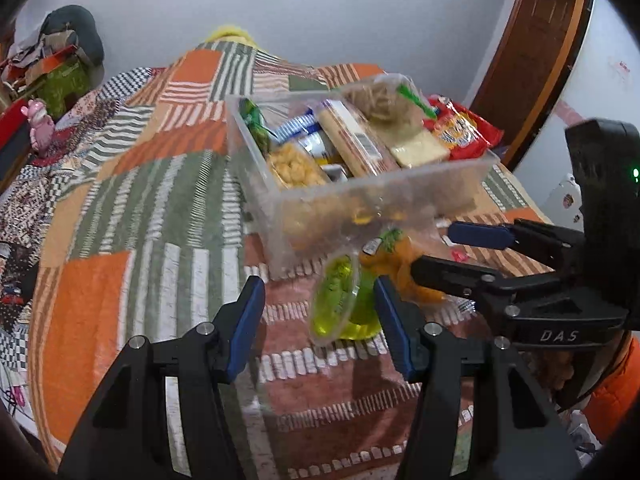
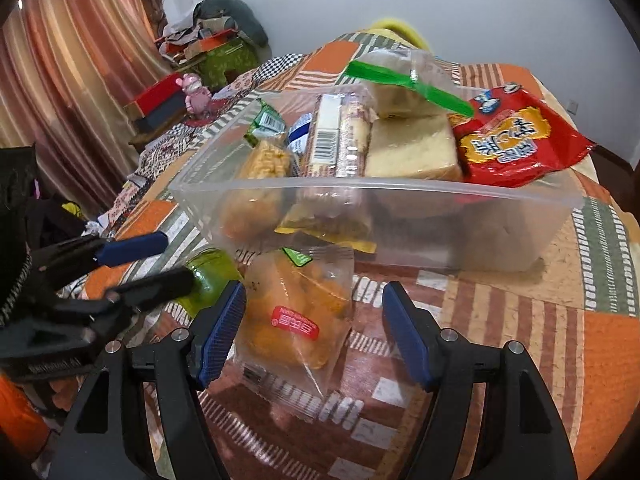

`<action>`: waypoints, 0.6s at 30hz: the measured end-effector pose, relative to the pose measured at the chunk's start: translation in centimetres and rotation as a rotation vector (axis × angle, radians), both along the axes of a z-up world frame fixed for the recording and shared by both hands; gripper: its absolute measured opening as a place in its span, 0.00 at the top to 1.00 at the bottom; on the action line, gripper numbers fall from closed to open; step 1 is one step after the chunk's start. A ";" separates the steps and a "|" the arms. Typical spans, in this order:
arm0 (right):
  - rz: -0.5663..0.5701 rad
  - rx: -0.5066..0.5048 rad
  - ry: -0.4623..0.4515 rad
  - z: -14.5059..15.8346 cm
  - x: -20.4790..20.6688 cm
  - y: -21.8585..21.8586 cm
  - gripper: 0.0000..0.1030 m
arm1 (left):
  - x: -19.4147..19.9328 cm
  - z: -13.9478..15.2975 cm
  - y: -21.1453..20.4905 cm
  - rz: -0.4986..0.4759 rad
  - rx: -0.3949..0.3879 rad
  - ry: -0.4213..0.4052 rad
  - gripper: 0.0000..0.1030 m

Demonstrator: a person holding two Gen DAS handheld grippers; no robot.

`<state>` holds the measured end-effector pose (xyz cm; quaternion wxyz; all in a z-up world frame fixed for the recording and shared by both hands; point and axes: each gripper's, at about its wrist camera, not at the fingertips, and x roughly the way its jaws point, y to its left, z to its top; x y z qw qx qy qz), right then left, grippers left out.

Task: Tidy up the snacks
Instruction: 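Grasp the green jelly cup with left tool while right tool grasps the orange puffed-snack bag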

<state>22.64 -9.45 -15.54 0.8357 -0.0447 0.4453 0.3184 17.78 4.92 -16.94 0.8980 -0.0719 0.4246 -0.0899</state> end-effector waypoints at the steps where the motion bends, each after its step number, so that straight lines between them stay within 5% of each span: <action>1: 0.007 -0.009 0.005 -0.3 0.0 0.2 0.34 | 0.0 0.0 -0.1 -0.004 -0.003 0.001 0.45; 18: -0.019 0.000 -0.005 -0.4 -1.5 -1.4 0.48 | 1.6 -2.7 -2.4 -0.073 -0.001 0.078 0.47</action>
